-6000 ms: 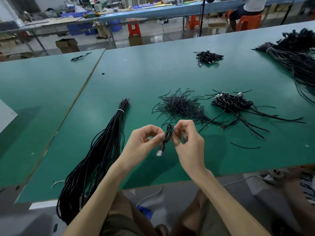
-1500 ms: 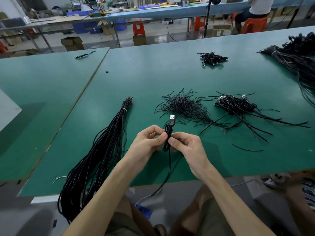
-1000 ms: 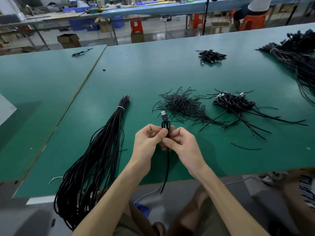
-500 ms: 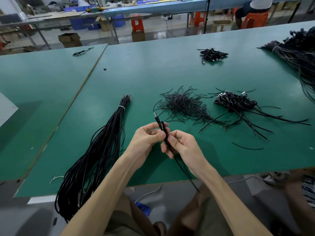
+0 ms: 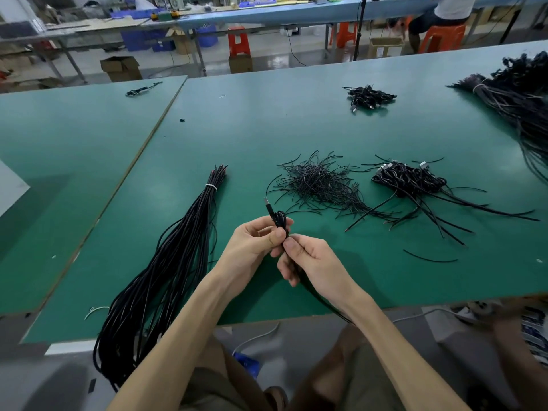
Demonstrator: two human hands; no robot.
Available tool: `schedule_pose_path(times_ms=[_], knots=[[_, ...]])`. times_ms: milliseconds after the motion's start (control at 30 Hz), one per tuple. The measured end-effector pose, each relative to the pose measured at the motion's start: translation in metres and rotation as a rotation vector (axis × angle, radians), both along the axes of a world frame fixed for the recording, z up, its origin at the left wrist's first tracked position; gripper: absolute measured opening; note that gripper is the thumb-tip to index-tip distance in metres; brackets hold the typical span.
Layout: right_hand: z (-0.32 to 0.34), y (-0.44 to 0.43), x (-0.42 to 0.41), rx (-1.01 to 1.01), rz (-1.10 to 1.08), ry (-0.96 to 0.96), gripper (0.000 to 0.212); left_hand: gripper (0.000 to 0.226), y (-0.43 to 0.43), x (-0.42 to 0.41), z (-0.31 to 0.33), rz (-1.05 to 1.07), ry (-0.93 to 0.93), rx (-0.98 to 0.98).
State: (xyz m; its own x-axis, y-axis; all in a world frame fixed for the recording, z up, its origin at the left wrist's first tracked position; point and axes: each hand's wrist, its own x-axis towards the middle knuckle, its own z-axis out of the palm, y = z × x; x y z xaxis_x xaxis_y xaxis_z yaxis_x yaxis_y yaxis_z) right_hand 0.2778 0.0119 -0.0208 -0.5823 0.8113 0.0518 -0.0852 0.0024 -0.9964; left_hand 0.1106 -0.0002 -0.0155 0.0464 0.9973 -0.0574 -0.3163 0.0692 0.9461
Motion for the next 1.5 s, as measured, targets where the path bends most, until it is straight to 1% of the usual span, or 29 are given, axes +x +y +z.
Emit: schedule_pose_path(times_ms=[67, 133, 200, 267, 500, 600, 700, 867, 967, 1133, 1233, 1300, 1400, 1500], knots=[[0.001, -0.001, -0.001, -0.018, 0.003, 0.015, 0.031, 0.04, 0.001, -0.002, 0.0, -0.045, 0.046, 0.01], [0.002, -0.001, -0.001, -0.025, 0.002, 0.019, 0.031, 0.048, 0.001, -0.004, -0.001, -0.098, 0.066, 0.02], [0.002, -0.001, -0.001, -0.024, 0.007, 0.016, 0.032, 0.056, 0.001, -0.004, -0.001, -0.131, 0.059, 0.017], [0.002, -0.001, -0.001, -0.025, 0.02, 0.009, 0.032, 0.059, 0.001, -0.004, -0.001, -0.132, 0.041, 0.015], [0.002, -0.001, -0.001, -0.015, 0.038, 0.001, 0.032, 0.057, -0.002, -0.002, 0.0, -0.079, 0.039, 0.017], [0.002, -0.001, -0.001, 0.037, 0.041, -0.04, 0.033, 0.052, -0.003, -0.001, 0.0, -0.082, -0.001, 0.02], [0.002, -0.001, -0.002, 0.066, 0.043, -0.068, 0.034, 0.048, -0.005, -0.002, 0.0, -0.076, -0.004, 0.022], [0.003, -0.003, -0.003, 0.07, 0.019, -0.067, 0.035, 0.055, -0.004, -0.002, 0.001, -0.036, 0.027, -0.005], [0.004, -0.002, -0.004, 0.057, 0.014, -0.054, 0.036, 0.061, -0.004, -0.003, 0.003, -0.066, -0.05, -0.011], [0.007, -0.002, -0.004, 0.039, 0.055, -0.009, 0.039, 0.038, -0.006, -0.009, -0.001, -0.053, -0.104, -0.02], [0.006, 0.001, -0.003, 0.02, 0.099, -0.013, 0.056, 0.039, -0.005, -0.012, -0.002, 0.04, -0.147, -0.047], [0.005, 0.004, -0.001, 0.01, 0.095, -0.015, 0.06, 0.04, -0.005, -0.015, -0.001, 0.084, -0.174, -0.05], [0.001, 0.005, 0.001, 0.006, 0.035, -0.01, 0.054, 0.038, -0.006, -0.021, 0.001, 0.063, -0.17, -0.037], [-0.003, 0.004, -0.003, 0.079, -0.019, -0.094, 0.037, 0.033, 0.001, -0.025, 0.014, 0.053, -0.062, -0.031]])
